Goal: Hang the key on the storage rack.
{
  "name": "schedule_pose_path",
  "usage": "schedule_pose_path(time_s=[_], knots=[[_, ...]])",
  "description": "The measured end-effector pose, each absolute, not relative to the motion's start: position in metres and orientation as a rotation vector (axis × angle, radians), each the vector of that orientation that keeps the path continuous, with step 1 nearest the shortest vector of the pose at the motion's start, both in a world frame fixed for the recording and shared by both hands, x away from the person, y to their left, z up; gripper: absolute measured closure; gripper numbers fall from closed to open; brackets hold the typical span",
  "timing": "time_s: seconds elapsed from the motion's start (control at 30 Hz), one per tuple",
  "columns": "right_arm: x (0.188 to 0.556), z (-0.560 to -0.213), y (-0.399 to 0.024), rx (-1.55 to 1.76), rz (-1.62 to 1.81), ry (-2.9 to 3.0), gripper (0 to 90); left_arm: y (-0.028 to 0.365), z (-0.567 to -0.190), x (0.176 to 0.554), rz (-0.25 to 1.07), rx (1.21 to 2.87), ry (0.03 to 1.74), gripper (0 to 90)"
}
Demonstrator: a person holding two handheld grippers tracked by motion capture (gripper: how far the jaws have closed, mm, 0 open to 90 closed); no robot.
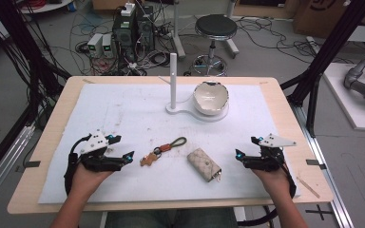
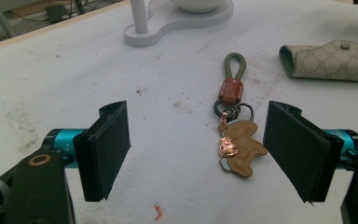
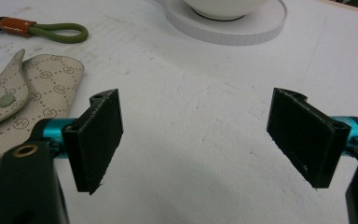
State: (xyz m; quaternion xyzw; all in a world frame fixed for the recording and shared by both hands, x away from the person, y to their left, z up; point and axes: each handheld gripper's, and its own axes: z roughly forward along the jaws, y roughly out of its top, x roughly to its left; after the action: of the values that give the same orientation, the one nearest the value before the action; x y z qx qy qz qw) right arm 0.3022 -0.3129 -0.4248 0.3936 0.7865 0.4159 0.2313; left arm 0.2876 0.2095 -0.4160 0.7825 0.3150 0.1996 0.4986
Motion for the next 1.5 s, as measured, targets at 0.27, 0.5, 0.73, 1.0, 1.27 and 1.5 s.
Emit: schedule_pose_path(time_s=[0.27, 0.5, 0.73, 1.0, 1.27, 1.5], knots=[[0.296, -0.425, -0.313, 1.078, 1.145, 2.17, 18.6, 0.2, -0.417, 0.295, 0.467, 1.911, 0.751, 22.9], [0.29, -0.426, -0.317, 1.076, 1.134, 2.169, 18.6, 0.186, -0.42, 0.309, 0.455, 1.923, 0.759, 22.7], [0.277, -0.428, -0.327, 1.098, 1.119, 2.161, 18.6, 0.168, -0.424, 0.323, 0.451, 1.951, 0.756, 22.8], [0.269, -0.429, -0.336, 1.112, 1.109, 2.151, 18.6, 0.143, -0.433, 0.342, 0.404, 1.999, 0.761, 22.8], [0.26, -0.43, -0.345, 1.135, 1.1, 2.142, 18.6, 0.118, -0.44, 0.354, 0.345, 2.067, 0.712, 22.8], [0.256, -0.432, -0.349, 1.143, 1.089, 2.145, 18.6, 0.103, -0.449, 0.359, 0.312, 2.159, 0.694, 22.8]])
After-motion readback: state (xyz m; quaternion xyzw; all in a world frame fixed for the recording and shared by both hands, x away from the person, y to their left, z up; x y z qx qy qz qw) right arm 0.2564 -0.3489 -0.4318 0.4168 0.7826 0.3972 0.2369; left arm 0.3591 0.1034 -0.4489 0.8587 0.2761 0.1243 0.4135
